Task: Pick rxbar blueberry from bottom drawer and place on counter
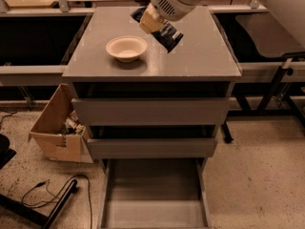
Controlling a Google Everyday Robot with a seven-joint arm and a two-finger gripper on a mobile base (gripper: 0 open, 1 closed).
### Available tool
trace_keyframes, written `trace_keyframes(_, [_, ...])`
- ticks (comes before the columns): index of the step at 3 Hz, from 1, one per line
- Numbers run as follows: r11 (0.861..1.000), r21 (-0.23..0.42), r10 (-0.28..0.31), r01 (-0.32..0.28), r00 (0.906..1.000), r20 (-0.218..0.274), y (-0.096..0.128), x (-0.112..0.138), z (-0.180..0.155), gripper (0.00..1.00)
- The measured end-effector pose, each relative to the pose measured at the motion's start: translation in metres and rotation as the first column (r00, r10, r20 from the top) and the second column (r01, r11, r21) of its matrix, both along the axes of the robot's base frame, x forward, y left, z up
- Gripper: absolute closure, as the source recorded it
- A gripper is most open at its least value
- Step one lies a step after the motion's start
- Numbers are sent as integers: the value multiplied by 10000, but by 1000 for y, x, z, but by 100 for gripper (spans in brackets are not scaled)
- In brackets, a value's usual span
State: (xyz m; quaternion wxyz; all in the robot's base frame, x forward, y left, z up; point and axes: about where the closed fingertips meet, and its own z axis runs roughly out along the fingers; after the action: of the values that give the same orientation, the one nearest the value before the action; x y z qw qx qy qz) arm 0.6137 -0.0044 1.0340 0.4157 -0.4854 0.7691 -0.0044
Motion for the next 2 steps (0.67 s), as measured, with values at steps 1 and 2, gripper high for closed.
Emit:
trace_keyframes(1, [10000,-3,-3,3,10000,-4,0,0,0,100])
trace_keyframes(2, [9985,251,-503,492,9977,451,-22,73,-15,100])
